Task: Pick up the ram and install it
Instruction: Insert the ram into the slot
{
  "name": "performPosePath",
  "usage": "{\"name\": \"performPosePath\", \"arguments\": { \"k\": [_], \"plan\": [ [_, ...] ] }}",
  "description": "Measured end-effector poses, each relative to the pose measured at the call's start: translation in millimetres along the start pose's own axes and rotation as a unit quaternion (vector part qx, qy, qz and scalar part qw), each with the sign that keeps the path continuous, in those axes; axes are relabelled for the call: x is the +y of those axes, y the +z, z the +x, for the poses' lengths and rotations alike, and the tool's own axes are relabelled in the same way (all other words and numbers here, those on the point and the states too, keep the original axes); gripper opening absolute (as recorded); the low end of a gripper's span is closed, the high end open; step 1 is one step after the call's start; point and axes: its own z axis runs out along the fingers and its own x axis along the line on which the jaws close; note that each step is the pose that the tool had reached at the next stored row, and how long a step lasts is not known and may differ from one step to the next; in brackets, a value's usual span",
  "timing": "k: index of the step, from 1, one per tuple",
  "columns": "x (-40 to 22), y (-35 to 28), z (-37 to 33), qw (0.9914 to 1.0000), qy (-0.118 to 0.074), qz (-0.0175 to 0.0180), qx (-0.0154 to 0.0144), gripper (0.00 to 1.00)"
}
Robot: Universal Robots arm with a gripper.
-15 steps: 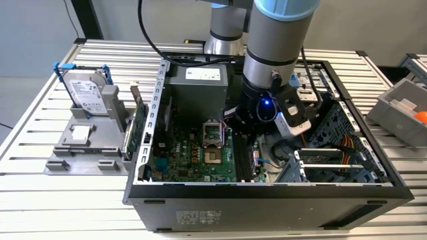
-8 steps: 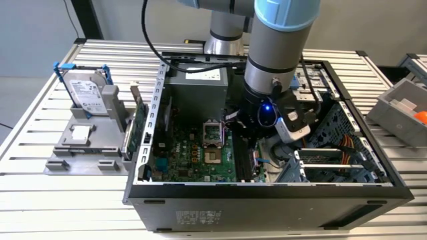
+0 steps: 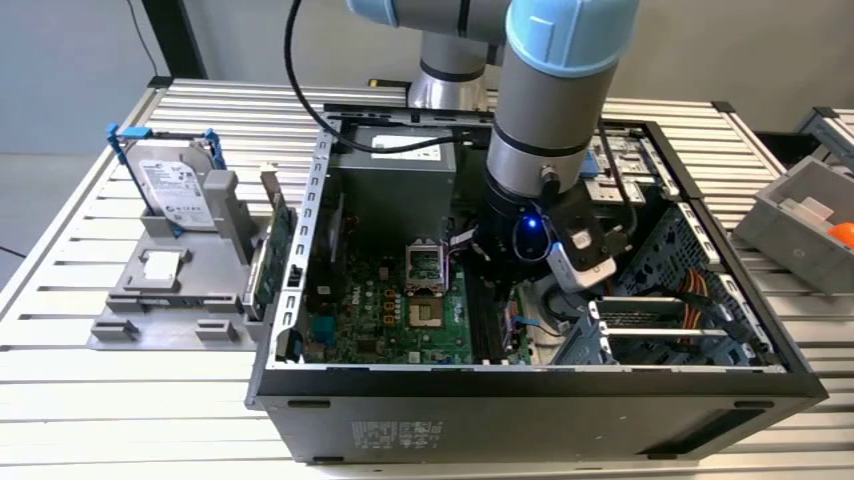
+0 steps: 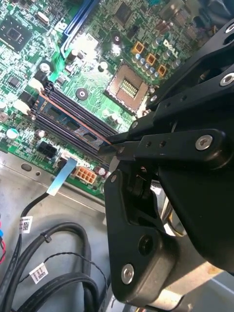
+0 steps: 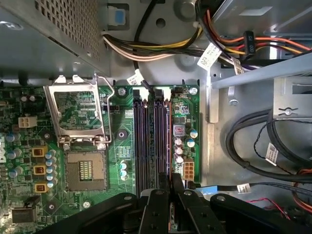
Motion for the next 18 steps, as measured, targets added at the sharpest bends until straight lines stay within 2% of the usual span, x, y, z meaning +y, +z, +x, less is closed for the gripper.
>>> {"name": "performPosePath", "arguments": {
  "k": [6,18],
  "plan": [
    [0.1,4.5,-0.9,1.00000,0.000,0.0001,0.0004,0.00],
    [0.2,7.8,-1.0,1.00000,0.000,0.0002,0.0019,0.00]
  ]
}}
